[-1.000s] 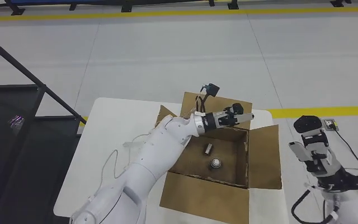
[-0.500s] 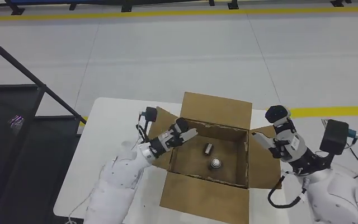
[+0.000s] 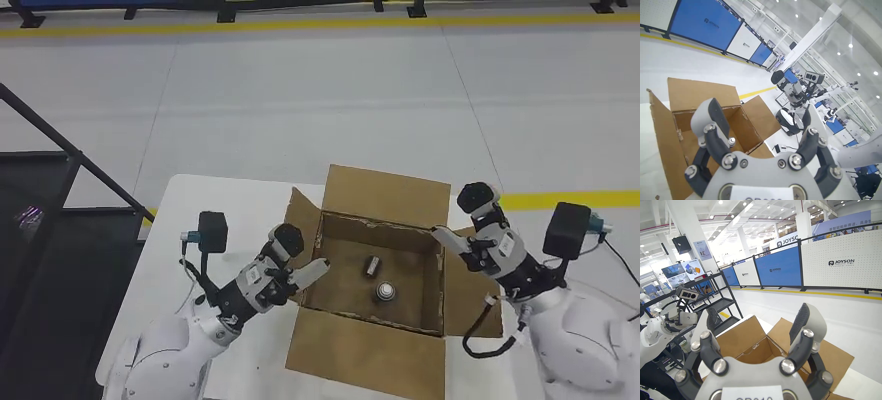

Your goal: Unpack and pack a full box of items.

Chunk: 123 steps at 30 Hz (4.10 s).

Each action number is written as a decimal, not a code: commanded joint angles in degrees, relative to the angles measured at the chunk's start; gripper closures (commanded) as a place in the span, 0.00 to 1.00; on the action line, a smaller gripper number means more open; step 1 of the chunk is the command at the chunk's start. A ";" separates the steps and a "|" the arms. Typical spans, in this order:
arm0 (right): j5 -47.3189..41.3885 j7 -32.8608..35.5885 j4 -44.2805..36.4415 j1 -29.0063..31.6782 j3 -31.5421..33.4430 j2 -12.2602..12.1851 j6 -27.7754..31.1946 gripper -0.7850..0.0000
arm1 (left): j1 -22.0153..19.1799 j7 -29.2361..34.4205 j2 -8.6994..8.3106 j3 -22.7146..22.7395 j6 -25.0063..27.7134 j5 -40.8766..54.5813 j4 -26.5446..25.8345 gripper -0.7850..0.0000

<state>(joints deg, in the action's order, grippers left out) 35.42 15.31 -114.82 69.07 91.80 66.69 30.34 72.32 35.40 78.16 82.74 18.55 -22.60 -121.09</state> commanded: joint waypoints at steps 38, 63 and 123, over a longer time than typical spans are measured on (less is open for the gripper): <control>10.67 7.04 -3.47 1.35 -4.67 -1.22 3.66 0.00 | -3.40 13.33 -2.53 2.51 -25.11 -12.93 6.48 0.63; 11.45 9.95 -3.71 1.75 -6.09 -2.34 6.64 0.00 | -6.28 15.13 -3.73 1.85 -28.64 -9.35 9.97 1.00; 29.18 56.41 18.51 -33.40 -50.12 3.40 -4.43 0.00 | 11.96 -8.82 -6.81 16.14 -19.38 2.77 -2.13 0.00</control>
<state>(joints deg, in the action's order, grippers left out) 64.61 71.36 -97.54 36.26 42.50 69.74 26.60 84.25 27.53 71.31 98.87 -0.72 -20.31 -123.45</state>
